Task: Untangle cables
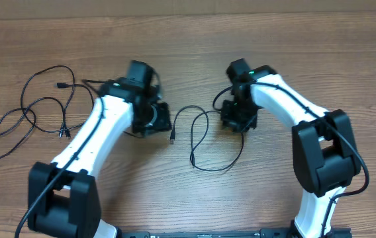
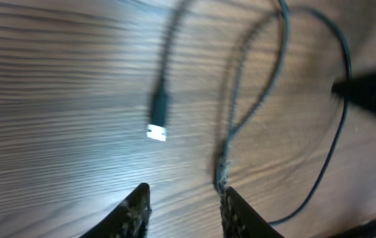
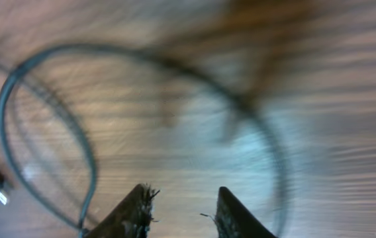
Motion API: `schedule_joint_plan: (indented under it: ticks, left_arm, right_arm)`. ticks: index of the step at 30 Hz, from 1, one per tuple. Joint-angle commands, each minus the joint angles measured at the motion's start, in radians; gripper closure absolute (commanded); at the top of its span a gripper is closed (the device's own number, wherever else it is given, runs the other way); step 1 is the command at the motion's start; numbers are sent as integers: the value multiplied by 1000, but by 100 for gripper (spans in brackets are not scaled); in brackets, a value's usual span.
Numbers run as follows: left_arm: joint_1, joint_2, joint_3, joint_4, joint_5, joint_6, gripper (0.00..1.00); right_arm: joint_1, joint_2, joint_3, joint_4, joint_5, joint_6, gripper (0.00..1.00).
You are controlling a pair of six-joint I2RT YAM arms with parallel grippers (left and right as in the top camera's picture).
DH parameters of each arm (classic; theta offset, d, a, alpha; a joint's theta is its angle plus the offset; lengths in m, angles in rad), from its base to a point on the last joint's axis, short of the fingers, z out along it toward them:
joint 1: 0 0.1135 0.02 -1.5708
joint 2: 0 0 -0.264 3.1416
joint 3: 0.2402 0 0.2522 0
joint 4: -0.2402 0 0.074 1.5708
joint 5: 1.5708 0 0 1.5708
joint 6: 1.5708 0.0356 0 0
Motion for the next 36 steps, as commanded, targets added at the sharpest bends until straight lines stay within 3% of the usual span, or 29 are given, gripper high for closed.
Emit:
schedule_joint_plan:
  ticks: [1,9,11,13,14,28,30,34,36]
  left_arm:
    - [-82,39,-1,11,-35,-7,64]
    - [-216,143,-1,22,-56,-108,59]
    - [-244,184,-1,21,-56,-126,58]
    - [-269,226,-1,22,-56,-136,56]
    - [-278,245,-1,24,-56,-139,56]
    - [-262,297,1,31,-8,-139,55]
    - [-262,297,1,32,-7,-139,53]
    - [-261,297,1,31,-6,-139,37]
    - [-261,297,2,37,4,-139,39]
  right_arm:
    - [-66,-31,19,-2,63,-4,64]
    - [-206,-31,-19,-17,204,-3,38]
    - [-234,-31,-34,-16,220,-3,26]
    - [-254,-31,-47,-13,222,-3,4]
    - [-261,-31,-53,-11,222,-3,0]
    - [-268,-31,-63,205,206,-3,0]
    - [-268,-31,-63,247,206,-3,0]
    - [-268,-31,-63,312,206,-3,0]
    - [-268,-31,-63,330,206,-3,0]
